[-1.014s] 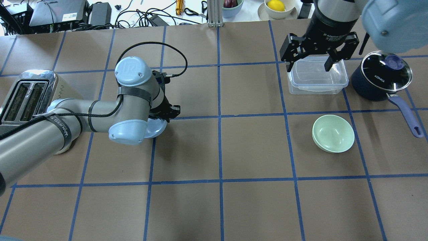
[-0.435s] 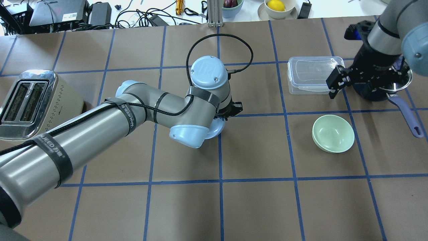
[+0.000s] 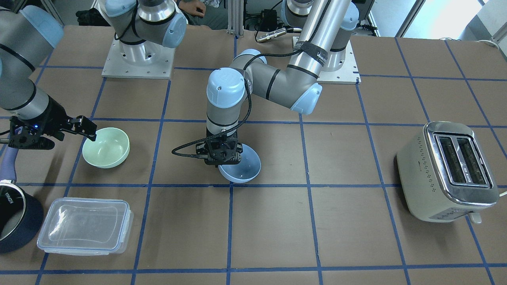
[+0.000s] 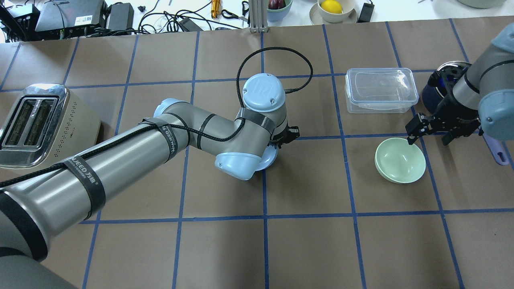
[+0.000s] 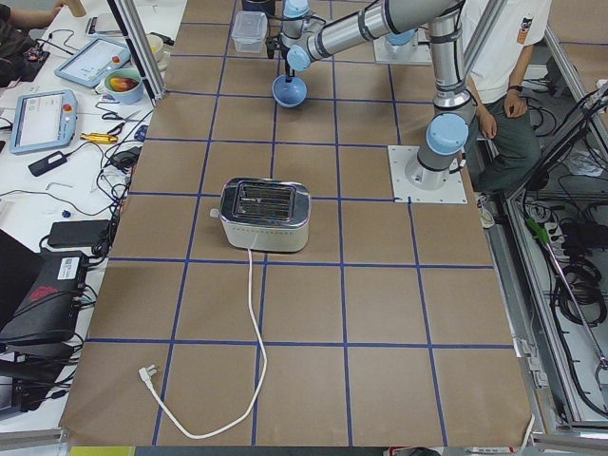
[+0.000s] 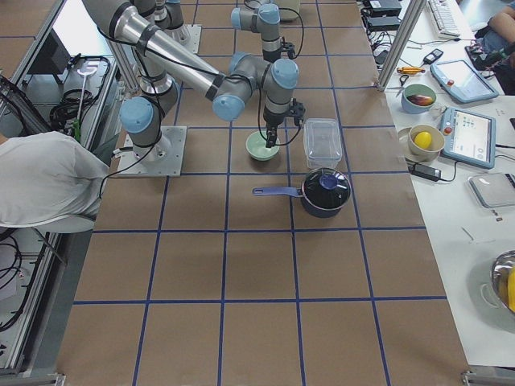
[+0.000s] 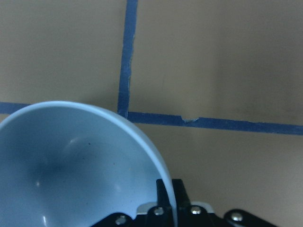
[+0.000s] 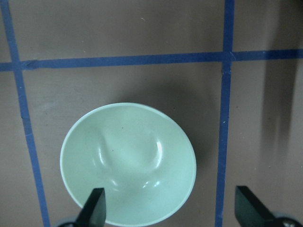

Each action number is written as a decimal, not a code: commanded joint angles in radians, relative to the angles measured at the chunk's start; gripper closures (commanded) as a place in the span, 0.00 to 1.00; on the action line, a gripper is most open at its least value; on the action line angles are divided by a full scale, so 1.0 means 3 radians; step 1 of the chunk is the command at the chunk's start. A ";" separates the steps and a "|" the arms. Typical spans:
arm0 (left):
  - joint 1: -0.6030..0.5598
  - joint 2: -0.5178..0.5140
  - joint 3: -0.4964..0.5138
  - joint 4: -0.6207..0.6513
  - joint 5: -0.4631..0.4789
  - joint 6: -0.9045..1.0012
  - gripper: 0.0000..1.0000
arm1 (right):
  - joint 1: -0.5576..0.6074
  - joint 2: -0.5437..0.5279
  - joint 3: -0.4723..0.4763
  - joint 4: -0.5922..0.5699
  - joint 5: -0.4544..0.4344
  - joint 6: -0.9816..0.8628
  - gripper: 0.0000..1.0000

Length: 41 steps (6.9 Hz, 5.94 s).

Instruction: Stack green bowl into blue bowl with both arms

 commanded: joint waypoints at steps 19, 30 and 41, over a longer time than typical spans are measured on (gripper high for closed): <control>0.1613 0.1576 0.0734 -0.2540 0.0169 0.2165 0.00 | 0.2175 0.0547 -0.0518 -0.0490 0.0518 0.2643 1.00; 0.1608 0.1571 0.0728 -0.2525 0.0159 0.2124 0.00 | 0.2165 0.0318 -0.1527 0.0962 0.0206 0.2531 0.00; 0.1608 0.1571 0.0728 -0.2525 0.0159 0.2119 0.00 | 0.1347 -0.0260 -0.1734 0.1418 -0.0044 0.1488 0.00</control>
